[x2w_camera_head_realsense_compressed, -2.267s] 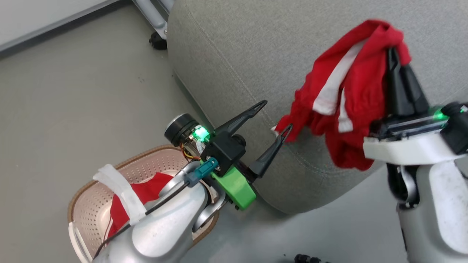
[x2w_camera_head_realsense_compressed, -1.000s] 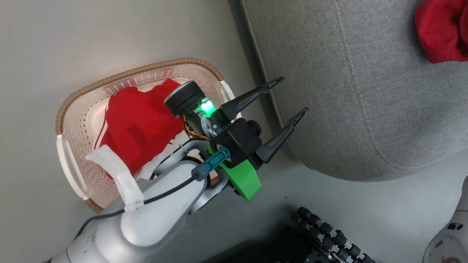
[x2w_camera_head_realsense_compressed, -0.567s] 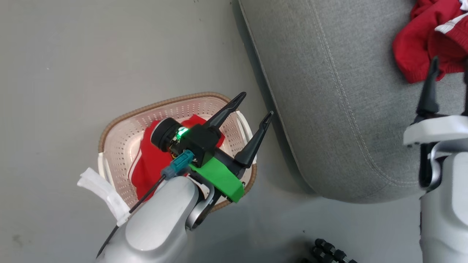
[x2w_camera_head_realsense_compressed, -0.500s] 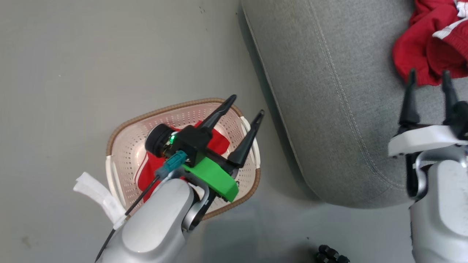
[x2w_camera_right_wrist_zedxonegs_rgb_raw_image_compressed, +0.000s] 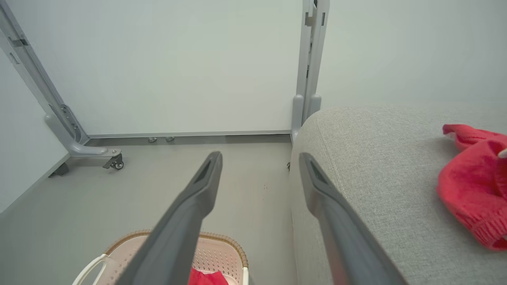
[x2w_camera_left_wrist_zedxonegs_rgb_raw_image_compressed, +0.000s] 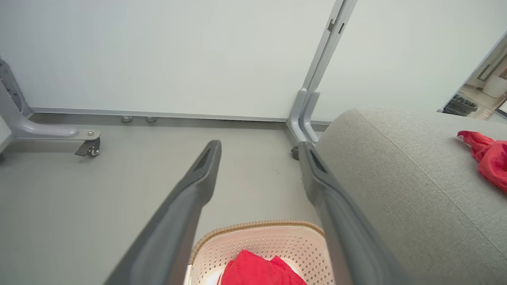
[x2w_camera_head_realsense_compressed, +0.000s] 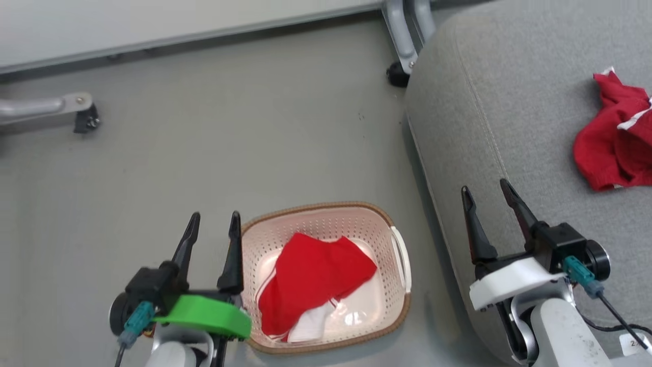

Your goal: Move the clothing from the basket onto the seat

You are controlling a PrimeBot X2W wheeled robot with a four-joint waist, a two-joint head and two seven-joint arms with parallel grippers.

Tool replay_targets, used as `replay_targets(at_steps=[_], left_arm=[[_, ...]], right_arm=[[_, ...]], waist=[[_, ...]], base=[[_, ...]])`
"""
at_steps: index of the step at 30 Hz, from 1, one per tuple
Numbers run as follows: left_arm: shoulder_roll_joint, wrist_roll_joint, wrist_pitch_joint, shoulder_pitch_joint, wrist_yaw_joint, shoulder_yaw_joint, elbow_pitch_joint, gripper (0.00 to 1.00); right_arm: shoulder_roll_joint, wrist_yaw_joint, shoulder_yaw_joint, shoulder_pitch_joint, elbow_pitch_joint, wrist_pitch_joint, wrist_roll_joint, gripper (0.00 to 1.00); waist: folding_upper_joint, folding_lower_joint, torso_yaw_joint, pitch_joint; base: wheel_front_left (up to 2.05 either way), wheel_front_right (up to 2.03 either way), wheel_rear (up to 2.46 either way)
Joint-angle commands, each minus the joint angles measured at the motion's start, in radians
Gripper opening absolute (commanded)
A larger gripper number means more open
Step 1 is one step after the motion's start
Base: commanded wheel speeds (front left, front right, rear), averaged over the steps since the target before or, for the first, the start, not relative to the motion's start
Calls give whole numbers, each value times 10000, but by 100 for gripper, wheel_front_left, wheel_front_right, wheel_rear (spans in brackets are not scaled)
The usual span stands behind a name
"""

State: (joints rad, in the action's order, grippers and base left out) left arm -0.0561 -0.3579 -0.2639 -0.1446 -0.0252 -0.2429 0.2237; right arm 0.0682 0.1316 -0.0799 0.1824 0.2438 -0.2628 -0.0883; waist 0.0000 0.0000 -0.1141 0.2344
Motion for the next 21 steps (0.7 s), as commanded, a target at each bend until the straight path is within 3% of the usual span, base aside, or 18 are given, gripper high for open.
replay_targets(at_steps=[1, 9, 13, 21], left_arm=[[13, 227, -5, 494, -111, 295, -141, 100], [47, 766, -6, 2162, -566, 1673, -1782, 100], [47, 1046, -5, 2853, -624, 1756, -2413, 100], [48, 1341, -6, 3551, -601, 1549, -2275, 100]], right_arm=[[-36, -17, -46, -346, -190, -31, -19, 100], [-112, -17, -380, -1333, -1553, -31, 222, 100], [-116, -17, -437, -1911, -2047, -31, 286, 100], [-93, -17, -374, -2810, -2089, -31, 315, 100]], waist=[[0, 0, 1398, -1955], [0, 0, 1353, -2518], [0, 0, 1286, -2696], [0, 0, 1218, -3054]], base=[[0, 0, 0], [0, 0, 0], [0, 0, 0], [0, 0, 0]])
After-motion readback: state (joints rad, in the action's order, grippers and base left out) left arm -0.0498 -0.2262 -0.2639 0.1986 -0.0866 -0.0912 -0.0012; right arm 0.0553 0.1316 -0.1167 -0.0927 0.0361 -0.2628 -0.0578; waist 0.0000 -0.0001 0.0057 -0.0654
